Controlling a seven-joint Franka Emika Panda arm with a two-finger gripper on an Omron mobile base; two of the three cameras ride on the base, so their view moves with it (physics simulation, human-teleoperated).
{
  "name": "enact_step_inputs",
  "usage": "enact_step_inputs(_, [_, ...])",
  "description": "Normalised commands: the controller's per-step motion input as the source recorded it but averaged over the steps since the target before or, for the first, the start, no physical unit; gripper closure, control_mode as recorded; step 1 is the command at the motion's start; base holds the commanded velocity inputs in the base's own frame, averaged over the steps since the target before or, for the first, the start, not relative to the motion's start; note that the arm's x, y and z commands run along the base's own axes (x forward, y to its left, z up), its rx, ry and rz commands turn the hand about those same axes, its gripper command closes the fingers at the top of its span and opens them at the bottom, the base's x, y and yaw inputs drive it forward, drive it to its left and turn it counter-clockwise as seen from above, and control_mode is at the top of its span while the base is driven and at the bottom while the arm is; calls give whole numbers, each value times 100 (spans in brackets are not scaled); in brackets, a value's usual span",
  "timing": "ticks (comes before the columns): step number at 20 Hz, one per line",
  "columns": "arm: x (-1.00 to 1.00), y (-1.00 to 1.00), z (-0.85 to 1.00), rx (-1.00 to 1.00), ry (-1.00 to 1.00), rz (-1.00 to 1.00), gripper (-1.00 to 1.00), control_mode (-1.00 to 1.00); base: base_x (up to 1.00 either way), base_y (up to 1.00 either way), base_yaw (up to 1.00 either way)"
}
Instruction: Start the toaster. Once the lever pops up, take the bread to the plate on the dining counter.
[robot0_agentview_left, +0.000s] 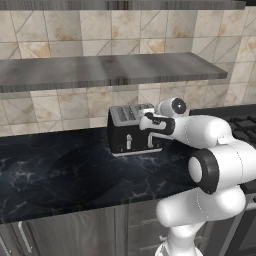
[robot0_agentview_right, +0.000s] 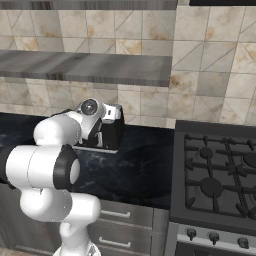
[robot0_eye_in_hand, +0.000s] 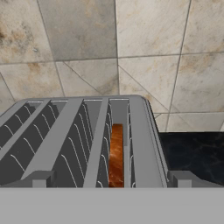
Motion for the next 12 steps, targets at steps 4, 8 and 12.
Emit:
enact_step_inputs(4, [0,0,0,0,0,0,-100,-100,0,0,0])
enact_step_inputs(8, [0,0,0,0,0,0,-100,-100,0,0,0])
enact_step_inputs(12, [0,0,0,0,0,0,-100,-100,0,0,0])
